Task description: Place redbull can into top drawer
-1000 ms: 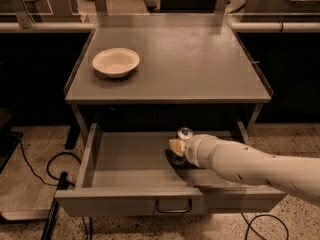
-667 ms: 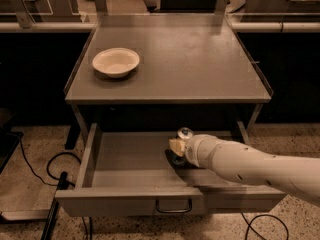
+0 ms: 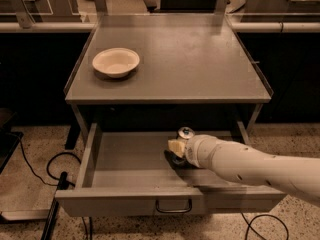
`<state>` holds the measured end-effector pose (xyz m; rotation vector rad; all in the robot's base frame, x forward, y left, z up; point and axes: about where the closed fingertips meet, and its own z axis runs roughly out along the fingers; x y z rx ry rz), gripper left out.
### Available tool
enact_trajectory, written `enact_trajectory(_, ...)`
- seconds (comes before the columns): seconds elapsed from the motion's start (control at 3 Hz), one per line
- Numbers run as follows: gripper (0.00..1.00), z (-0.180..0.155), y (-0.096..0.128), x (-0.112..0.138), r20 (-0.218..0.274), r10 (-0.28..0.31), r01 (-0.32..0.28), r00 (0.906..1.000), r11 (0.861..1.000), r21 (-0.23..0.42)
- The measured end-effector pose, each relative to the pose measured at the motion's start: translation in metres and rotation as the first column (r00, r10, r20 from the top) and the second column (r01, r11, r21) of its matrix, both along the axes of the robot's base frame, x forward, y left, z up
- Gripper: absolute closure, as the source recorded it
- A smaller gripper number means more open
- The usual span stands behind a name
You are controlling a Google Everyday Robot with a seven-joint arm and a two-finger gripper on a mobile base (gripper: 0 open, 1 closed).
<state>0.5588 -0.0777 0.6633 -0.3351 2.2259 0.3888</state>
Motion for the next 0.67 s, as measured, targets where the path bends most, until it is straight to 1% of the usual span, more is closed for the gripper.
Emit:
enact_trajectory(0.33, 0.0, 0.0001, 0.0, 0.0, 0.0, 0.0, 0.0, 1.0, 1.0, 0.0)
enact_trajectory(0.67, 0.0, 0.0001, 0.0, 0.0, 0.0, 0.0, 0.0, 1.0, 1.0, 0.0)
